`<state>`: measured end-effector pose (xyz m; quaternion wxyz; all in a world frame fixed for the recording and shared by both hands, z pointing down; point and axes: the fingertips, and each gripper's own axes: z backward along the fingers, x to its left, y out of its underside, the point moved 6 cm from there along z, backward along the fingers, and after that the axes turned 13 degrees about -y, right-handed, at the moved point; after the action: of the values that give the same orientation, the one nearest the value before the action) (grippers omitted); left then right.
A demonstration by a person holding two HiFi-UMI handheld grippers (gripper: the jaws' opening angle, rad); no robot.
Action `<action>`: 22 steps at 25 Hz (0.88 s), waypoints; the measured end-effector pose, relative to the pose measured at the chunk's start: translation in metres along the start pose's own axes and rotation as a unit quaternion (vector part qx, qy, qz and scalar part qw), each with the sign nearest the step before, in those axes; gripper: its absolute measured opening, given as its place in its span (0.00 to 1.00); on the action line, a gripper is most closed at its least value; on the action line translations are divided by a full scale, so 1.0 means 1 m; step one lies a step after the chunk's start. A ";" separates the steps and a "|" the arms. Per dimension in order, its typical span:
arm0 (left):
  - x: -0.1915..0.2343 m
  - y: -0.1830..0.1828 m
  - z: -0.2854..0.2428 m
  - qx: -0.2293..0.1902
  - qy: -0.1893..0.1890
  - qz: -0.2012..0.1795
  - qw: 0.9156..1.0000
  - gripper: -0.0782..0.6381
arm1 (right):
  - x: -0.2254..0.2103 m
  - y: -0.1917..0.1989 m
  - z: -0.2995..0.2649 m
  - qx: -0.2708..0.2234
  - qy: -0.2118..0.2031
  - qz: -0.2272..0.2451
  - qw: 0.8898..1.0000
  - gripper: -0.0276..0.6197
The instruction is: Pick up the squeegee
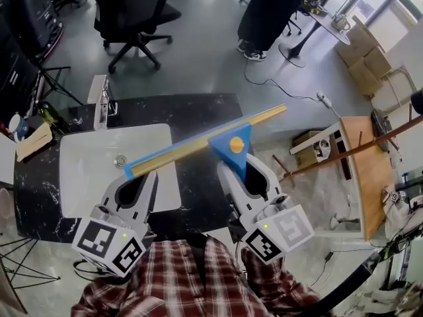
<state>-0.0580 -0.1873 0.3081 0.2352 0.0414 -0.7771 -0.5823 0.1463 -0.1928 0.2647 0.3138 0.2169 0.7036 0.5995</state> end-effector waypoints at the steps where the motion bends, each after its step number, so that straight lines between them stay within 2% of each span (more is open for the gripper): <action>1: -0.001 0.001 0.000 0.001 0.000 0.000 1.000 0.12 | 0.001 0.000 0.000 -0.002 -0.002 0.000 1.000 0.26; 22: -0.010 0.007 0.006 0.002 0.004 -0.003 1.000 0.12 | 0.009 0.002 0.000 -0.008 -0.024 -0.009 1.000 0.26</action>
<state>-0.0499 -0.1762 0.3104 0.2362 0.0464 -0.7773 -0.5812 0.1399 -0.1859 0.2655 0.3380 0.2226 0.6926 0.5971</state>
